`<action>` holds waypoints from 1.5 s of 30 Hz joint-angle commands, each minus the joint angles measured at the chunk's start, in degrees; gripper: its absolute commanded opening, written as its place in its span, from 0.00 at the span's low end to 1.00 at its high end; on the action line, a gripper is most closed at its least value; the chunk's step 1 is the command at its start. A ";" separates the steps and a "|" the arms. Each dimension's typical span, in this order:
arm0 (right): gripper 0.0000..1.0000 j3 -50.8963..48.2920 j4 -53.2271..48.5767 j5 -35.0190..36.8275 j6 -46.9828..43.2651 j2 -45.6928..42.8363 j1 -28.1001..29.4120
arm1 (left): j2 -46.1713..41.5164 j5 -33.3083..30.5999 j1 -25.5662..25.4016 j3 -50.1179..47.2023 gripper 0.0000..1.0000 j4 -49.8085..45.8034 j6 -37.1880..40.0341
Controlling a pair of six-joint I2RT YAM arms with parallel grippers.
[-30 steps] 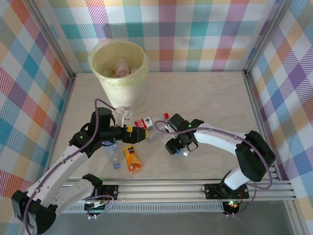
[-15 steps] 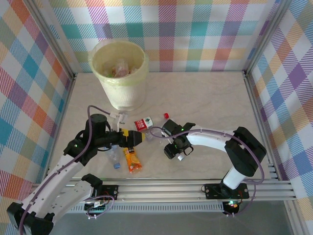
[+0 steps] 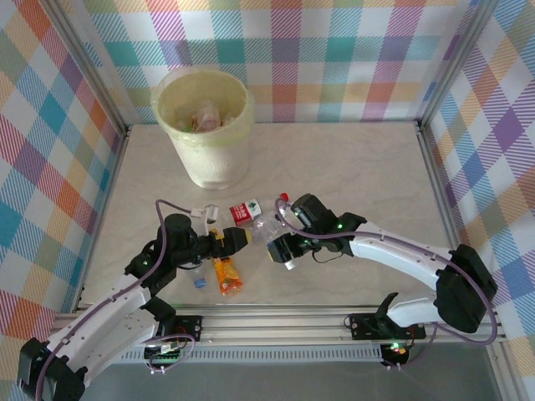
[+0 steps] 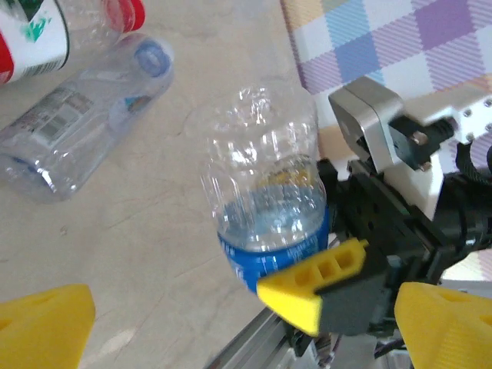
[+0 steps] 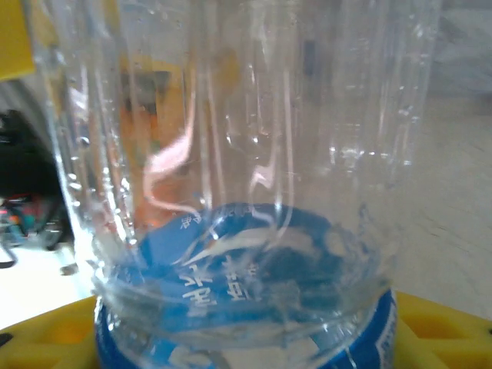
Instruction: Put the plastic bottles in the bin
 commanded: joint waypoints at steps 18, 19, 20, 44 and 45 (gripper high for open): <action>0.62 -2.66 14.42 -22.38 7.07 -1.71 -0.34 | 7.93 -4.53 -6.70 -0.19 0.71 22.06 -10.75; 0.62 -2.95 14.73 -22.20 7.22 -1.87 -0.36 | 7.70 -4.55 -6.77 -0.02 0.68 22.05 -10.87; 0.62 -3.33 15.13 -22.11 7.36 -2.13 -0.44 | 7.53 -4.57 -6.80 0.12 0.65 21.86 -10.89; 1.00 -2.93 5.45 -0.49 5.31 -26.92 -1.42 | 14.27 -17.91 -3.26 37.79 0.50 -18.77 15.99; 1.00 -2.93 5.97 2.28 5.15 -28.67 -1.42 | 16.04 -18.65 -2.70 40.82 0.50 -19.99 18.05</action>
